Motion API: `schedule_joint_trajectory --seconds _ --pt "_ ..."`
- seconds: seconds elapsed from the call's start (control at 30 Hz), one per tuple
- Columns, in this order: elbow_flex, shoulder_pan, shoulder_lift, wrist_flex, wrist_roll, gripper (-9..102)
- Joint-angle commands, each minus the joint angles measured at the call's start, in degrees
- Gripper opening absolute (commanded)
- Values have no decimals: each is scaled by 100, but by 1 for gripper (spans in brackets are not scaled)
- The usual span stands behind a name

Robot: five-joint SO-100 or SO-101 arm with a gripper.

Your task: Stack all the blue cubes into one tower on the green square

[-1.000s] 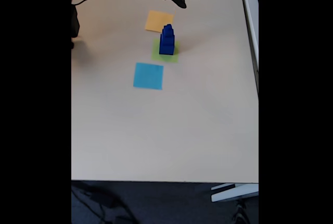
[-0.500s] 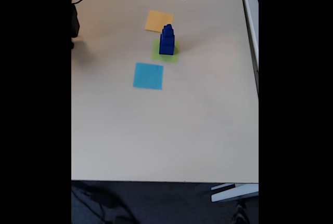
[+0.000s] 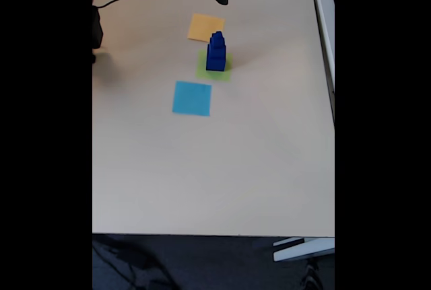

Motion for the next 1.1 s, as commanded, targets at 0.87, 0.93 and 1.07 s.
schedule_joint_trajectory --seconds 0.87,0.93,1.07 --pt "-352 18 211 747 132 0" --pt "-352 18 211 747 141 0" --pt "-352 70 211 738 141 0"
